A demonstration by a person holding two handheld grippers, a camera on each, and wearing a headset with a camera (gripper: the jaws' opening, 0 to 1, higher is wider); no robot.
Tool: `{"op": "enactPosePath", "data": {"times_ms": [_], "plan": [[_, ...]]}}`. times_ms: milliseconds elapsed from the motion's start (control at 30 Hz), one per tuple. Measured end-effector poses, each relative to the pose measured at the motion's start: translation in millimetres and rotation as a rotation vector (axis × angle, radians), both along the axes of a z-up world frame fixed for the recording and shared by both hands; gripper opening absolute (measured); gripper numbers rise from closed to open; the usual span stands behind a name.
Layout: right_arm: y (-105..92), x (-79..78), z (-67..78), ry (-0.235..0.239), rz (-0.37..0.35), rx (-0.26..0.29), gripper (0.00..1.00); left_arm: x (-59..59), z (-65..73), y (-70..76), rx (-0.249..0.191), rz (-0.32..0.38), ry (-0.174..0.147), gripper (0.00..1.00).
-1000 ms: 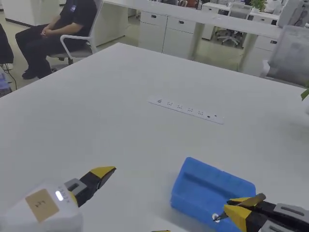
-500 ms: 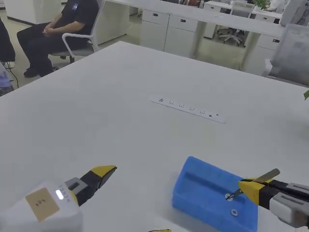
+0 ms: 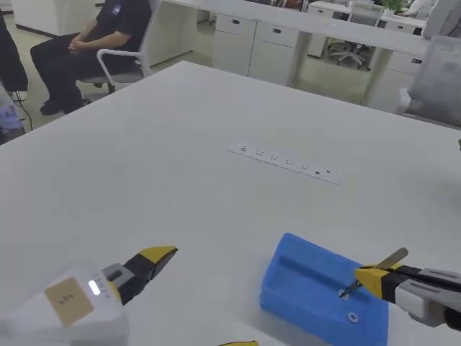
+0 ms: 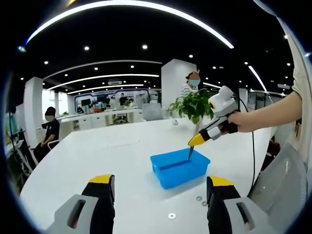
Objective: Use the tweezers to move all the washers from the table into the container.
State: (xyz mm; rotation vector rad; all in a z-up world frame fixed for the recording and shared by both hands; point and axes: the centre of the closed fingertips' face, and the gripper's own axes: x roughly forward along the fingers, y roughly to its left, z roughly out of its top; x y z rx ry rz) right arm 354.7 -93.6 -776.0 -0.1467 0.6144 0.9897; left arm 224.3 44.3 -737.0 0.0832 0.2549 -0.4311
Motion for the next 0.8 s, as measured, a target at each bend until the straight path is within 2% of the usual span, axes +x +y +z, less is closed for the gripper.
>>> {"op": "enactPosePath", "data": {"times_ms": [800], "plan": [[-0.8,7.6,-37.5,0.069,0.013,-0.083,0.03,-0.5,-1.8,-1.1,0.004,-0.010,0.004,0.77]]}}
